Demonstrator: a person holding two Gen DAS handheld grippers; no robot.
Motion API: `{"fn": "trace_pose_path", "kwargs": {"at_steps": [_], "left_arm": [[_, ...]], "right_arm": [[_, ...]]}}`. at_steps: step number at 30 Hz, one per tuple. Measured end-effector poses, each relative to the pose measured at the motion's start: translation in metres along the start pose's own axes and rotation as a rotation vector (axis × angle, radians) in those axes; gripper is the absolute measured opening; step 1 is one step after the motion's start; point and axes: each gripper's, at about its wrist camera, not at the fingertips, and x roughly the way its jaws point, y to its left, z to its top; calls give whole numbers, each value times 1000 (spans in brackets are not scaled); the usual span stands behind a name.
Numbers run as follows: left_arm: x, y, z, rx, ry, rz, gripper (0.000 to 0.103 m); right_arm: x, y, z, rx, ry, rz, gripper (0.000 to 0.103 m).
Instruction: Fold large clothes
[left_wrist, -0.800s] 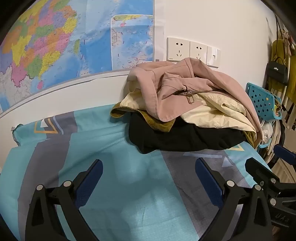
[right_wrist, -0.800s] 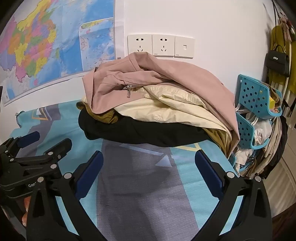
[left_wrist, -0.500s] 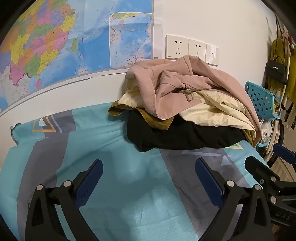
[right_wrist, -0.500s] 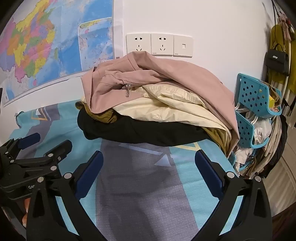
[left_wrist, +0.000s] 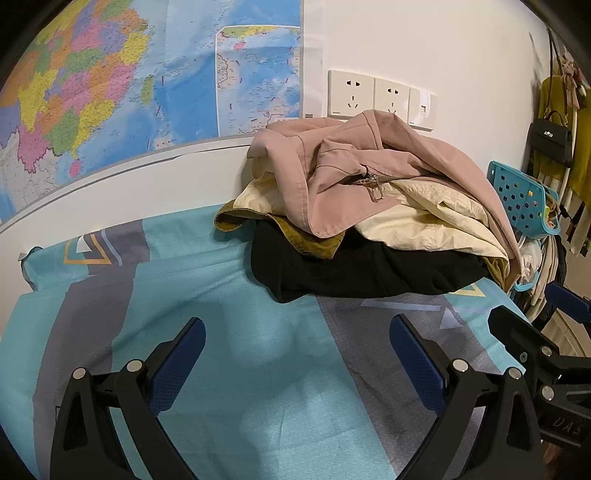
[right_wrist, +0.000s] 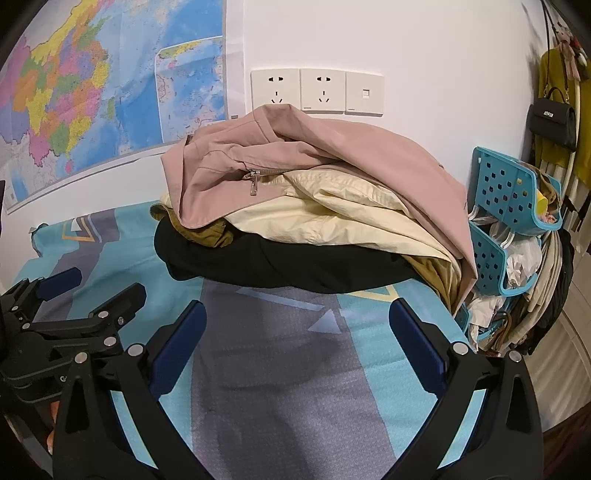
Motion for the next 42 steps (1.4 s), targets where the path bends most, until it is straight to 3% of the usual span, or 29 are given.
{"fn": "trace_pose_path", "kwargs": {"at_steps": [8,24,34,42], "left_arm": [[0,0,0,-1,2,-1,96],[3,-1,-3,-3,6,-9,96],[6,-1,-3,-2,11,-12,96],[8,-2,-2,-1,12,-5,96]], "right_arm": [[-2,0,1,-4,-53,-1,97],[1,-1,0,4,-49,6,97],[1,-1,0,13,-97,10,97],[6,0,0,-10,-60,-1,97]]}}
